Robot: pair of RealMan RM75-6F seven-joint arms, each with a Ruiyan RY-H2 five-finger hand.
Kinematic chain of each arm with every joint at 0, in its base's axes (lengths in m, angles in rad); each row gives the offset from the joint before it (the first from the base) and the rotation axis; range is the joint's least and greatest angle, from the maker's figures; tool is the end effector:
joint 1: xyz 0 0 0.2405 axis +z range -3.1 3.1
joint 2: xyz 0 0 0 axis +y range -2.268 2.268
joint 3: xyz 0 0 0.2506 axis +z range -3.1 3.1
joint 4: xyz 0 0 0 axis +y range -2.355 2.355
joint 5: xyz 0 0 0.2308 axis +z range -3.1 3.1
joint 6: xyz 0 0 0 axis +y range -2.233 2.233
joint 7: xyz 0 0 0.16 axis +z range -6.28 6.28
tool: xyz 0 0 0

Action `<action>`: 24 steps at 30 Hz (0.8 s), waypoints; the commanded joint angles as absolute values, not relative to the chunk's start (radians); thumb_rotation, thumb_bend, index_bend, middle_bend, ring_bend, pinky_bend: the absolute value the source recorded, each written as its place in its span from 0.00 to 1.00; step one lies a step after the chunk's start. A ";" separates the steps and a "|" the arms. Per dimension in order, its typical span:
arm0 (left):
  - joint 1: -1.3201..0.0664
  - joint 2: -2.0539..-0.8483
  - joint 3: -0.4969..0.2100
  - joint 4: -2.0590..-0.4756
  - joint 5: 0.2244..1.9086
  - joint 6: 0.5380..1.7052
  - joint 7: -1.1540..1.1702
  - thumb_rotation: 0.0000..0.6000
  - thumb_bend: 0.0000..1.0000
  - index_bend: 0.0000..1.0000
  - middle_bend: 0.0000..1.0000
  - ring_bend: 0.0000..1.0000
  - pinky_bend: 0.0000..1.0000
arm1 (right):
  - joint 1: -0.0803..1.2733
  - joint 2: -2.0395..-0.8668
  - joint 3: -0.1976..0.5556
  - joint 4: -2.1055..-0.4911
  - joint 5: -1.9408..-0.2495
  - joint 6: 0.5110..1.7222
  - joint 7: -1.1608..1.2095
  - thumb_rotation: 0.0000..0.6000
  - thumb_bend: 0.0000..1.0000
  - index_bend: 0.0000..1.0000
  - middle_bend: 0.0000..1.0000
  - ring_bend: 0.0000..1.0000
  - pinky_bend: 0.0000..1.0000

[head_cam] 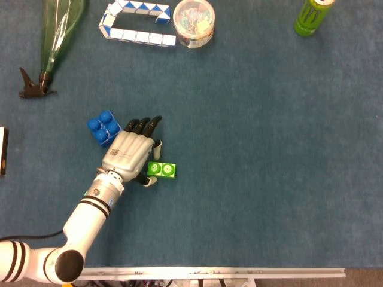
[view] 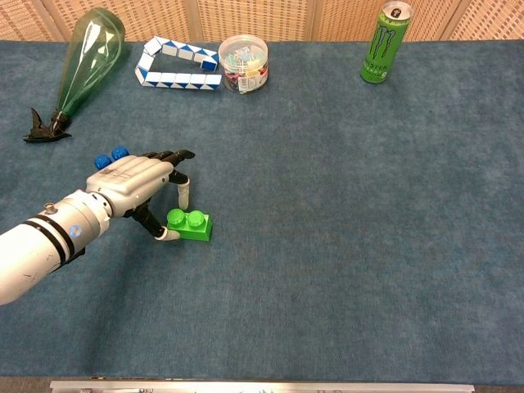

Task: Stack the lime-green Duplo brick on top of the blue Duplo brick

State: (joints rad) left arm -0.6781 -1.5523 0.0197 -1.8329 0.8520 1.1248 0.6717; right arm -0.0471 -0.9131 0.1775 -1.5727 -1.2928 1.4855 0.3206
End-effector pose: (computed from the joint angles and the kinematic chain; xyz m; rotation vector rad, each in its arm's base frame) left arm -0.1464 0.2495 -0.0708 -1.9599 -1.1282 -0.6478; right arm -0.3719 -0.1767 0.2511 1.0141 -0.9538 0.9052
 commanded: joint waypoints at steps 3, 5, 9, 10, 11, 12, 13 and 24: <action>-0.676 -1.557 0.019 -1.826 0.849 1.123 0.671 1.00 0.16 0.50 0.00 0.00 0.07 | -0.047 -0.913 0.178 -1.572 -1.292 1.485 0.321 1.00 0.07 0.54 0.39 0.30 0.30; -0.676 -1.559 0.017 -1.823 0.846 1.122 0.672 1.00 0.16 0.50 0.00 0.00 0.07 | -0.047 -0.913 0.178 -1.572 -1.291 1.485 0.321 1.00 0.07 0.54 0.39 0.30 0.30; -0.675 -1.563 0.015 -1.816 0.842 1.119 0.672 1.00 0.16 0.51 0.00 0.00 0.07 | -0.048 -0.913 0.178 -1.572 -1.291 1.485 0.323 1.00 0.07 0.54 0.39 0.30 0.30; -0.675 -1.564 0.014 -1.814 0.841 1.118 0.672 1.00 0.16 0.51 0.00 0.00 0.07 | -0.048 -0.913 0.178 -1.572 -1.291 1.485 0.323 1.00 0.07 0.54 0.39 0.30 0.30; -0.675 -1.565 0.014 -1.813 0.840 1.118 0.672 1.00 0.16 0.52 0.00 0.00 0.07 | -0.048 -0.913 0.178 -1.572 -1.291 1.484 0.323 1.00 0.07 0.54 0.39 0.30 0.30; -0.674 -1.566 0.013 -1.811 0.838 1.117 0.671 1.00 0.16 0.52 0.00 0.00 0.07 | -0.048 -0.913 0.178 -1.571 -1.291 1.484 0.324 1.00 0.07 0.54 0.39 0.30 0.30; -0.674 -1.567 0.012 -1.810 0.838 1.118 0.670 1.00 0.16 0.53 0.00 0.00 0.07 | -0.047 -0.913 0.178 -1.570 -1.291 1.483 0.324 1.00 0.07 0.54 0.39 0.30 0.30; -0.657 -1.556 0.014 -1.826 0.861 1.134 0.652 1.00 0.17 0.58 0.00 0.00 0.07 | -0.046 -0.913 0.179 -1.569 -1.290 1.481 0.324 1.00 0.07 0.54 0.39 0.30 0.30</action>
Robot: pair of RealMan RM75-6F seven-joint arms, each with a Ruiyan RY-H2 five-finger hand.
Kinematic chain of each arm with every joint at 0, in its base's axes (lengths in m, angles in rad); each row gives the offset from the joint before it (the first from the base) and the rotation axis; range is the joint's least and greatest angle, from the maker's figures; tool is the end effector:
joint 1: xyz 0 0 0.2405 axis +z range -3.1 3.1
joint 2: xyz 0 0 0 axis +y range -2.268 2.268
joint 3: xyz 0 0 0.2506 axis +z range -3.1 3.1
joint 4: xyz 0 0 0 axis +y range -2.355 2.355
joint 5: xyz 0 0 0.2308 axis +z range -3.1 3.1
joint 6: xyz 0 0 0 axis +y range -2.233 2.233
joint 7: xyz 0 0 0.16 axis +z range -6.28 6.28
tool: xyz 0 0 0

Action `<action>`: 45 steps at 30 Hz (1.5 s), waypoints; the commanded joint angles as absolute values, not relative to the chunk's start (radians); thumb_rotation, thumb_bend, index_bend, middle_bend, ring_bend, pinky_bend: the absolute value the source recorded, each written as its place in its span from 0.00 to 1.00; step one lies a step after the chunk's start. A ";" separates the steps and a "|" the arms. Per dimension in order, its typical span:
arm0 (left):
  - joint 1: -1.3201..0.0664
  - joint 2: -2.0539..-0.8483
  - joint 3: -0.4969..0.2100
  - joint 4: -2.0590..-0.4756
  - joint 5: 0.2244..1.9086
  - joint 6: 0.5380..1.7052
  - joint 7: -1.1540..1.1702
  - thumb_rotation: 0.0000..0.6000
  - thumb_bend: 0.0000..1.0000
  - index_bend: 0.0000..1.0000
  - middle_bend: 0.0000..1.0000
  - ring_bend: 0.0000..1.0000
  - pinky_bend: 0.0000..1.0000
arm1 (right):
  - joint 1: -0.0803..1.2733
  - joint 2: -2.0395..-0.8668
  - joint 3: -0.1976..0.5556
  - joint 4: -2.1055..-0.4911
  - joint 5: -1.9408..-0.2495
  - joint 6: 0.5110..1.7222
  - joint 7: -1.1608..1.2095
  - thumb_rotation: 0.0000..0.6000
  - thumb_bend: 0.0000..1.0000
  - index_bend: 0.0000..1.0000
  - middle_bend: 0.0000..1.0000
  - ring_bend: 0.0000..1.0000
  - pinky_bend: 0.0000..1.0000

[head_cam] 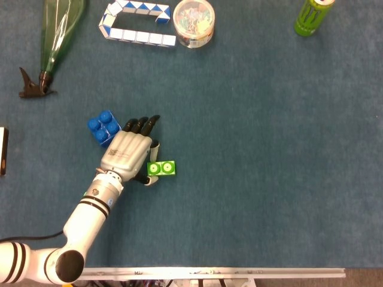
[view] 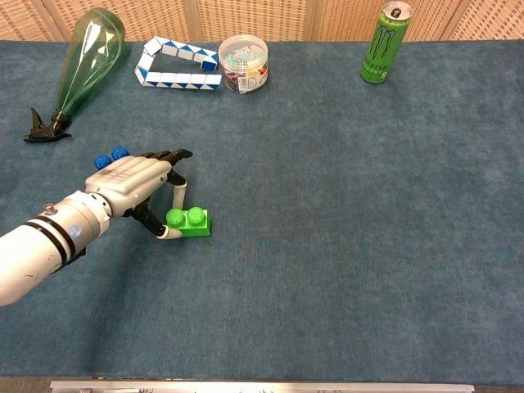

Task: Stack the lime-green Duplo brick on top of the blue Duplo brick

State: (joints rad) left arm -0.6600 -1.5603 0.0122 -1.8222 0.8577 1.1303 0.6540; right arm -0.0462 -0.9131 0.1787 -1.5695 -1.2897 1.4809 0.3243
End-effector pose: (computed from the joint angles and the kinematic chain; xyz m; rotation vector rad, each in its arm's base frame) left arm -0.1495 0.2497 -0.0712 -1.9307 -1.1531 -0.6598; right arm -0.3730 -0.1772 0.2516 1.0114 -0.9567 0.9041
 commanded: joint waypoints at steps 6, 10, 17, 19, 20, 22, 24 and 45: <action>-0.643 -1.529 0.014 -1.856 0.881 1.149 0.638 1.00 0.17 0.58 0.00 0.00 0.07 | -0.044 -0.914 0.179 -1.570 -1.287 1.477 0.319 1.00 0.07 0.54 0.39 0.30 0.30; -0.633 -1.493 0.006 -1.887 0.892 1.162 0.620 1.00 0.17 0.58 0.00 0.00 0.07 | -0.043 -0.914 0.178 -1.572 -1.287 1.474 0.315 1.00 0.07 0.54 0.39 0.30 0.30; -0.619 -1.416 -0.023 -1.935 0.904 1.182 0.581 1.00 0.17 0.58 0.00 0.00 0.07 | -0.038 -0.916 0.177 -1.576 -1.286 1.470 0.299 1.00 0.07 0.54 0.39 0.30 0.30; -0.616 -1.396 -0.029 -1.944 0.903 1.183 0.571 1.00 0.17 0.58 0.00 0.00 0.07 | -0.036 -0.917 0.177 -1.577 -1.286 1.467 0.294 1.00 0.07 0.54 0.39 0.30 0.30; -0.615 -1.382 -0.033 -1.951 0.900 1.182 0.566 1.00 0.17 0.58 0.00 0.00 0.07 | -0.035 -0.918 0.177 -1.578 -1.287 1.466 0.291 1.00 0.07 0.54 0.39 0.30 0.30; -0.615 -1.360 -0.037 -1.960 0.894 1.181 0.567 1.00 0.17 0.58 0.00 0.00 0.07 | -0.033 -0.919 0.177 -1.581 -1.285 1.464 0.285 1.00 0.07 0.54 0.39 0.30 0.30; -0.615 -1.334 -0.048 -1.975 0.884 1.179 0.557 1.00 0.17 0.57 0.00 0.00 0.07 | -0.032 -0.920 0.177 -1.582 -1.285 1.463 0.278 1.00 0.07 0.54 0.39 0.30 0.30; -0.683 -1.176 -0.135 -1.923 0.674 1.028 0.459 1.00 0.17 0.57 0.00 0.00 0.07 | -0.019 -0.923 0.176 -1.590 -1.277 1.448 0.247 1.00 0.07 0.54 0.39 0.30 0.30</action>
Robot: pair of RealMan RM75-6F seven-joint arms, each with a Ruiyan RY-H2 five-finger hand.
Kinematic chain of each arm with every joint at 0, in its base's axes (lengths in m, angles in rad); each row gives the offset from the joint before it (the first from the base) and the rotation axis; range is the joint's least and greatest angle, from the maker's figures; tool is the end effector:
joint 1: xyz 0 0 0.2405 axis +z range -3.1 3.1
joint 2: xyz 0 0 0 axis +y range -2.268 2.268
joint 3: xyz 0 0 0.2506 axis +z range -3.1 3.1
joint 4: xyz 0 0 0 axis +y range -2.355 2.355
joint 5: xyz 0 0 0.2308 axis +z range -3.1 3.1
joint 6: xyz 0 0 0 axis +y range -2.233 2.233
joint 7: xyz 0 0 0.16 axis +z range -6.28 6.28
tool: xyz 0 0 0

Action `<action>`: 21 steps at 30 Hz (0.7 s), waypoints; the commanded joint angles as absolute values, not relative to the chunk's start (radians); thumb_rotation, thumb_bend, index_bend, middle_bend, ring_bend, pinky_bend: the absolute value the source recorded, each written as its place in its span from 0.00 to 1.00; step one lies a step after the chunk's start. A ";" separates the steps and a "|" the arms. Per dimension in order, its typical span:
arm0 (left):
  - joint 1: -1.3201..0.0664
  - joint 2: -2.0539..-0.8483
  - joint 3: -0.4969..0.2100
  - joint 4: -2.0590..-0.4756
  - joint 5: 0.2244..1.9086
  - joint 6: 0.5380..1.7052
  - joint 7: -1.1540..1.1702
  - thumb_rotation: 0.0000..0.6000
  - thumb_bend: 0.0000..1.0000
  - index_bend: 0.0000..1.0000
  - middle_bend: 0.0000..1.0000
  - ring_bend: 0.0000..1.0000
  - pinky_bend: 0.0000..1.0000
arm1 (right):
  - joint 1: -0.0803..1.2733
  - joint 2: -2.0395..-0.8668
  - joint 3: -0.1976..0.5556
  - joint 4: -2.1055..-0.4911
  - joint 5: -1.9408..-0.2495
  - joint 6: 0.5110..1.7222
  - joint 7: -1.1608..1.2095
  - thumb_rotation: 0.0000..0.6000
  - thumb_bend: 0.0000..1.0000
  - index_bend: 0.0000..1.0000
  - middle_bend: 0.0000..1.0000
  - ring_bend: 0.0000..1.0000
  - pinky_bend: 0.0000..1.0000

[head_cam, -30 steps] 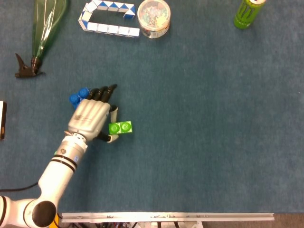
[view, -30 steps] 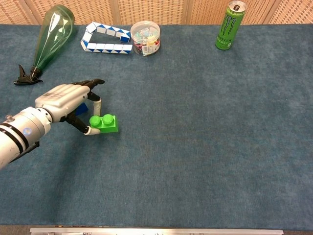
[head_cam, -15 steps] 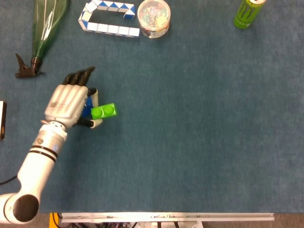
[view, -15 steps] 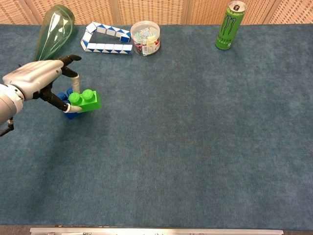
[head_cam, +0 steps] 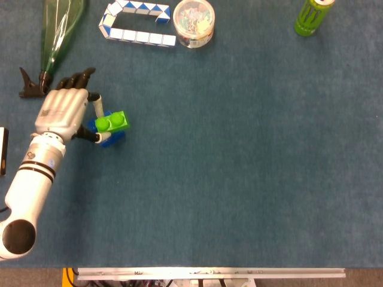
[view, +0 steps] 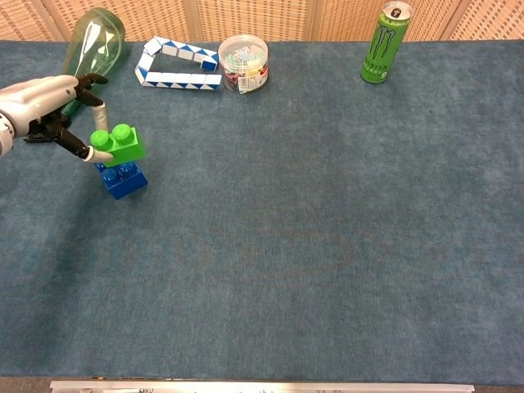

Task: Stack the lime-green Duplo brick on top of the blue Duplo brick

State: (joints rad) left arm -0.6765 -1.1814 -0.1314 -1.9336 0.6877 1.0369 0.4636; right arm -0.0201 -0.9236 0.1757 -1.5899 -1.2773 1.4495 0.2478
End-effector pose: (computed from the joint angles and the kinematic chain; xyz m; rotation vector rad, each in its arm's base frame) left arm -0.1847 0.3148 0.0396 -1.6419 -1.2607 -0.6753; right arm -0.3696 -0.1862 0.2405 1.0452 -0.9580 0.8577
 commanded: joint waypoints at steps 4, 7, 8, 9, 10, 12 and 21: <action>-0.691 -1.170 -0.138 -1.892 0.640 1.008 0.440 1.00 0.17 0.57 0.00 0.00 0.07 | -0.015 -0.924 0.176 -1.589 -1.273 1.441 0.241 1.00 0.07 0.54 0.39 0.30 0.30; -0.696 -1.167 -0.136 -1.882 0.630 1.001 0.432 1.00 0.17 0.57 0.00 0.00 0.07 | -0.014 -0.924 0.175 -1.591 -1.274 1.440 0.238 1.00 0.07 0.54 0.39 0.30 0.30; -0.698 -1.167 -0.136 -1.879 0.627 1.000 0.431 1.00 0.17 0.57 0.00 0.00 0.07 | -0.014 -0.924 0.175 -1.592 -1.273 1.440 0.237 1.00 0.07 0.54 0.39 0.30 0.30; -0.700 -1.166 -0.135 -1.877 0.626 1.000 0.431 1.00 0.17 0.57 0.00 0.00 0.07 | -0.013 -0.925 0.175 -1.592 -1.273 1.440 0.236 1.00 0.07 0.54 0.39 0.30 0.30; -0.701 -1.167 -0.135 -1.875 0.624 1.000 0.430 1.00 0.17 0.57 0.00 0.00 0.07 | -0.013 -0.925 0.175 -1.592 -1.273 1.440 0.235 1.00 0.07 0.54 0.39 0.30 0.30; -0.704 -1.167 -0.135 -1.871 0.620 0.998 0.426 1.00 0.17 0.57 0.00 0.00 0.07 | -0.013 -0.925 0.175 -1.593 -1.273 1.440 0.233 1.00 0.07 0.54 0.39 0.30 0.30; -0.710 -1.177 -0.127 -1.840 0.603 0.993 0.411 1.00 0.17 0.58 0.00 0.00 0.07 | -0.013 -0.924 0.175 -1.593 -1.272 1.441 0.236 1.00 0.07 0.54 0.39 0.30 0.30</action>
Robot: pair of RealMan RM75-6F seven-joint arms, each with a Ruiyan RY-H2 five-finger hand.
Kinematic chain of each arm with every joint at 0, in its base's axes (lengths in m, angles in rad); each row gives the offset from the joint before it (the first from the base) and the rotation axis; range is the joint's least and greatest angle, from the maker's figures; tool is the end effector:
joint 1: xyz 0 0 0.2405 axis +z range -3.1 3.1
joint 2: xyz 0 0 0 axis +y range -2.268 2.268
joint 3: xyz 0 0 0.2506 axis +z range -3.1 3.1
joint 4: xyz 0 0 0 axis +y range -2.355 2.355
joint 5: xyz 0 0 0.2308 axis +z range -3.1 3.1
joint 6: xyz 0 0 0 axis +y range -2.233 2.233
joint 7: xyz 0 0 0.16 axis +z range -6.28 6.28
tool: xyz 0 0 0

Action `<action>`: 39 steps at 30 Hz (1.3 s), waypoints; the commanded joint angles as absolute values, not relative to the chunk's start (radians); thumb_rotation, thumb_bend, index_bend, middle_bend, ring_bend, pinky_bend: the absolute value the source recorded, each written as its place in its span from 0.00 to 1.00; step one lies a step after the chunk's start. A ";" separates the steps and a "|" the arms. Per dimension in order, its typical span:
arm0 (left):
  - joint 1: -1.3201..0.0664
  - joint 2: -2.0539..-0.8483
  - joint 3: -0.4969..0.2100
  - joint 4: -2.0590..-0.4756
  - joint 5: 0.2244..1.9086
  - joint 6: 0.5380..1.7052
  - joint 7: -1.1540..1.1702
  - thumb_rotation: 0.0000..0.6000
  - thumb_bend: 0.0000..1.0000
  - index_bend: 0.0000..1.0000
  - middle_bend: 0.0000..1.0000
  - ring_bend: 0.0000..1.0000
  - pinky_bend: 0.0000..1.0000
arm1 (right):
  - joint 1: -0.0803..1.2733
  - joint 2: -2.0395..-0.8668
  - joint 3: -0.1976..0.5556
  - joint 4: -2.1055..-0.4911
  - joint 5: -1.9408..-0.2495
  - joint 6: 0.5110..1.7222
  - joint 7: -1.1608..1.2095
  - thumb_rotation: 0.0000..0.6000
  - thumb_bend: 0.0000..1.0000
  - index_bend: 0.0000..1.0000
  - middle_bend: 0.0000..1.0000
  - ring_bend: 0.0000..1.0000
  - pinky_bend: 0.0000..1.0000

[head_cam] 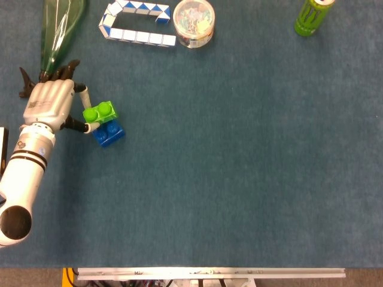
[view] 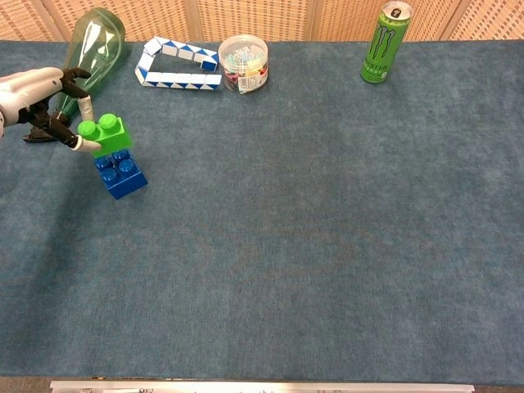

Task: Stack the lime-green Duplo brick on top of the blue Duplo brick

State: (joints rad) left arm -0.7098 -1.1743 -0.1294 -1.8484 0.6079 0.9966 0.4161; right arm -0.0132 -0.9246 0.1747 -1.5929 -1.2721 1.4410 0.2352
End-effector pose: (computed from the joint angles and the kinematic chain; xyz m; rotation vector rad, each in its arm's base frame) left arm -0.2054 0.3339 0.0466 -1.5679 -1.2958 -0.6367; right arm -0.3693 -0.1883 0.2387 1.0508 -0.9600 0.8483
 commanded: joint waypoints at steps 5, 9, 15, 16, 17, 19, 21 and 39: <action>-0.711 -1.184 -0.118 -1.815 0.594 0.978 0.400 1.00 0.17 0.58 0.00 0.00 0.07 | -0.012 -0.925 0.174 -1.593 -1.273 1.440 0.235 1.00 0.07 0.54 0.39 0.30 0.30; -0.712 -1.191 -0.113 -1.797 0.589 0.969 0.393 1.00 0.17 0.58 0.00 0.00 0.07 | -0.012 -0.925 0.174 -1.593 -1.272 1.440 0.233 1.00 0.07 0.54 0.39 0.30 0.30; -0.716 -1.202 -0.113 -1.776 0.583 0.959 0.381 1.00 0.17 0.58 0.00 0.00 0.07 | -0.011 -0.925 0.174 -1.594 -1.271 1.440 0.232 1.00 0.07 0.54 0.39 0.30 0.30; -0.717 -1.204 -0.113 -1.773 0.582 0.958 0.381 1.00 0.17 0.58 0.00 0.00 0.07 | -0.011 -0.925 0.174 -1.594 -1.271 1.439 0.232 1.00 0.07 0.54 0.39 0.30 0.30; -0.719 -1.207 -0.112 -1.768 0.579 0.957 0.381 1.00 0.17 0.58 0.00 0.00 0.07 | -0.011 -0.925 0.174 -1.594 -1.272 1.440 0.232 1.00 0.07 0.54 0.39 0.30 0.30; -0.721 -1.212 -0.109 -1.761 0.574 0.955 0.383 1.00 0.17 0.58 0.00 0.00 0.07 | -0.011 -0.924 0.174 -1.594 -1.272 1.440 0.233 1.00 0.07 0.54 0.39 0.30 0.30; -0.722 -1.217 -0.108 -1.753 0.569 0.952 0.382 1.00 0.17 0.58 0.00 0.00 0.07 | -0.012 -0.924 0.174 -1.593 -1.272 1.441 0.235 1.00 0.07 0.54 0.39 0.30 0.30; -0.726 -1.249 -0.091 -1.714 0.556 0.953 0.390 1.00 0.17 0.58 0.00 0.00 0.07 | -0.011 -0.923 0.174 -1.593 -1.271 1.440 0.238 1.00 0.07 0.54 0.39 0.30 0.30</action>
